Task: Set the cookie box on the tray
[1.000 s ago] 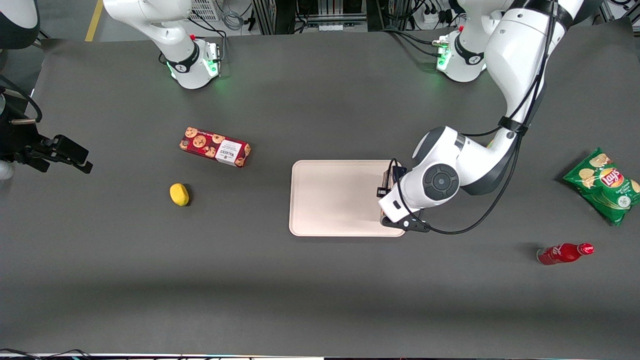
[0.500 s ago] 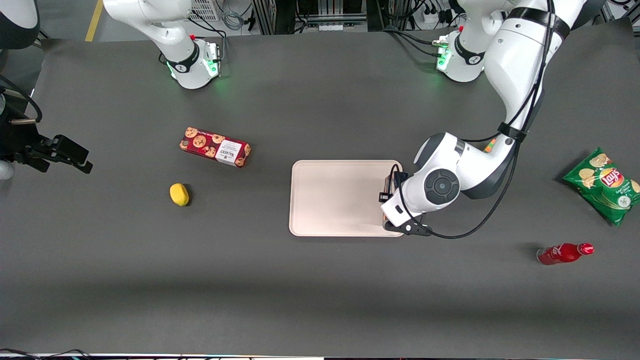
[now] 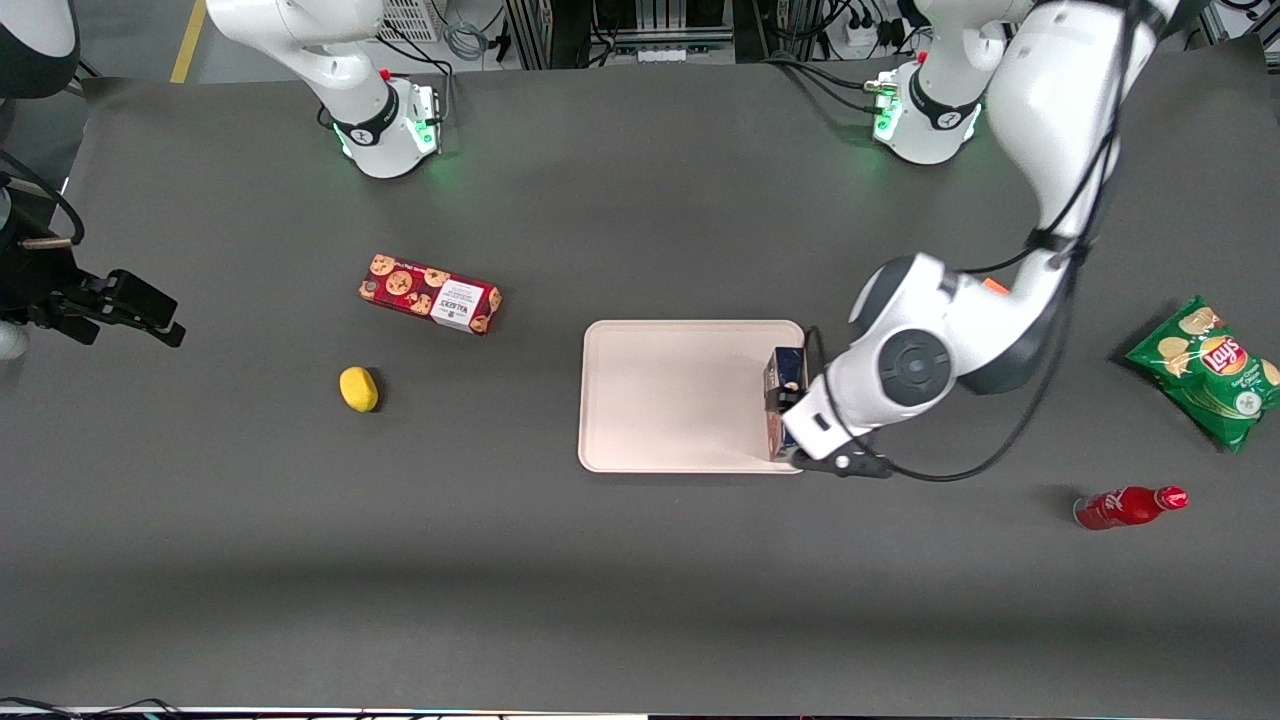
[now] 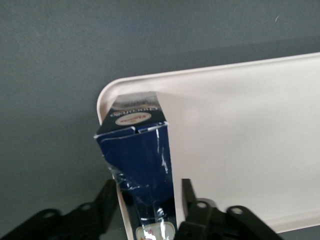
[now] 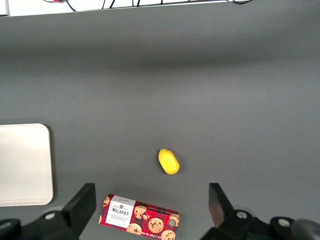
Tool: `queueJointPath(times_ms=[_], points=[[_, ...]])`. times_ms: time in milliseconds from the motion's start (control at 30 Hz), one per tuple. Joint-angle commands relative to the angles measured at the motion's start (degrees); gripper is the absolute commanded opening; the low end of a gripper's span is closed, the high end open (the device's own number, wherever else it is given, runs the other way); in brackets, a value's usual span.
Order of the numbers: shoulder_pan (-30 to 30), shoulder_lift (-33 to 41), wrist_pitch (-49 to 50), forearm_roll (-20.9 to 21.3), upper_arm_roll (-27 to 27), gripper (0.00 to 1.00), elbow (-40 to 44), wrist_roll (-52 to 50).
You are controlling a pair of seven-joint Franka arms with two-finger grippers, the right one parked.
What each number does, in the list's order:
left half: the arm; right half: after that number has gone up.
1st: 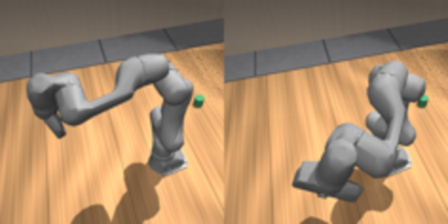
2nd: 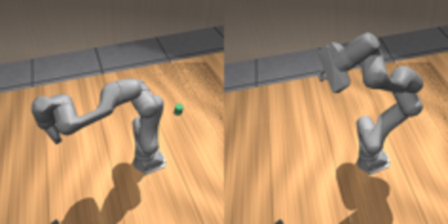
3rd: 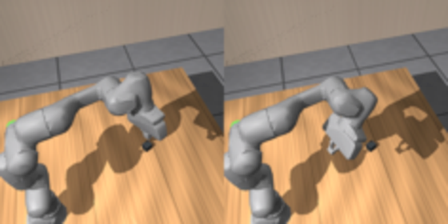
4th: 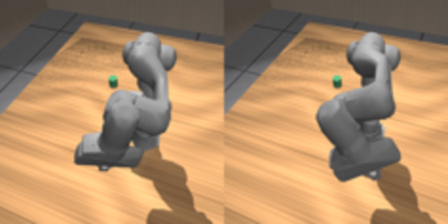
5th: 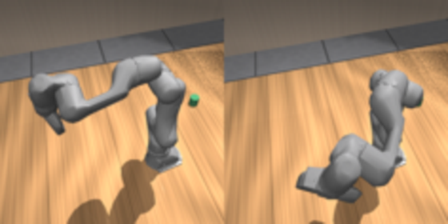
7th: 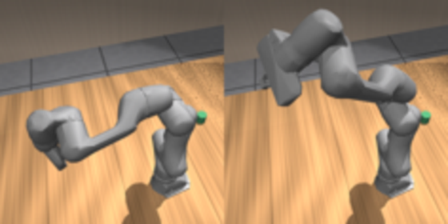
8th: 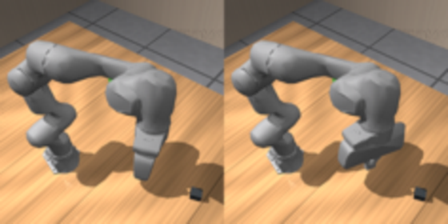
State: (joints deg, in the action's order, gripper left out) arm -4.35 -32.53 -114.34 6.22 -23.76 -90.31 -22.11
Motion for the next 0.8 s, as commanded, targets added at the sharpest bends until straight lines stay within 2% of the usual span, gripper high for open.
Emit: queueJointPath(times_ms=[0, 233, 467, 633, 767], points=[[-0.2, 8.5, 13.6, 0.7, 2.9, 1.0, 4.8, 0.3], [0.1, 16.2, 31.2, -0.1, 7.7, 1.0, 11.7, 5.8], [0.7, 26.6, 42.7, -1.1, 14.7, 1.0, 14.5, 13.0], [0.8, 33.6, 45.3, -1.6, 19.7, 1.0, 10.5, 19.2], [0.9, 40.9, 38.9, -1.8, 23.5, 1.0, -0.2, 23.3]])
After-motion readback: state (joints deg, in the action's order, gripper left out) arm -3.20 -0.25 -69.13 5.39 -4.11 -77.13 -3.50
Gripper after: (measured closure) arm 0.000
